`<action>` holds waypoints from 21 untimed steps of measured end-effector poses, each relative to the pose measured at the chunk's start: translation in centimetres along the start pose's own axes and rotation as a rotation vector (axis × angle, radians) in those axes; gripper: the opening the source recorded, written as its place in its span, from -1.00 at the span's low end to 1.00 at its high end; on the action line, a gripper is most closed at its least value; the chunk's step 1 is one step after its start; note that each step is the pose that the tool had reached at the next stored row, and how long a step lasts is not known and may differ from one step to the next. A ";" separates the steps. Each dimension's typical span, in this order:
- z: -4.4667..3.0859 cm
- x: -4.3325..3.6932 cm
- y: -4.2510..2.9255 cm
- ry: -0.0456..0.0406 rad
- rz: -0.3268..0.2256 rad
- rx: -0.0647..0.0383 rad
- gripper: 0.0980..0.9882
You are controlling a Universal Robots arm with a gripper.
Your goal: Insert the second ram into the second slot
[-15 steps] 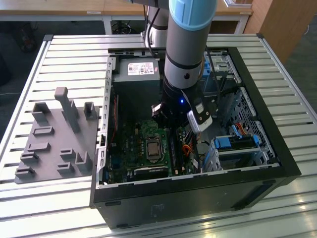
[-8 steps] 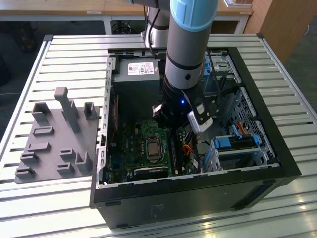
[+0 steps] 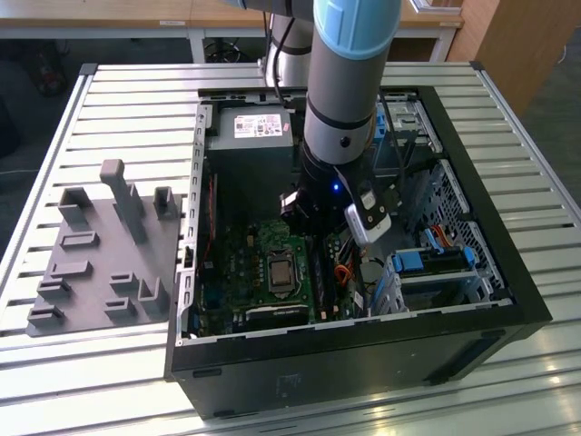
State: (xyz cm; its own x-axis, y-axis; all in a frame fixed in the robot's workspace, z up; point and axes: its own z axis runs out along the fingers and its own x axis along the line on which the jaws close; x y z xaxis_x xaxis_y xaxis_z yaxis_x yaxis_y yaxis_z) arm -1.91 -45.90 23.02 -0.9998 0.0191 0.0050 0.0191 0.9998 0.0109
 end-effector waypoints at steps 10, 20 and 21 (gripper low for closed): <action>0.22 -0.30 0.00 0.0036 0.000 -0.001 -0.91; 0.62 -0.46 0.00 0.0114 -0.011 -0.001 -0.91; 0.66 -0.47 0.00 0.0116 -0.011 -0.001 -0.91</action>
State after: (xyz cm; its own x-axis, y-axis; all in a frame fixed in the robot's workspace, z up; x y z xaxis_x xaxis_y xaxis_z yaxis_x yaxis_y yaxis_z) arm -1.45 -45.90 22.36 -0.9998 0.0076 0.0165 0.0078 0.9999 0.0119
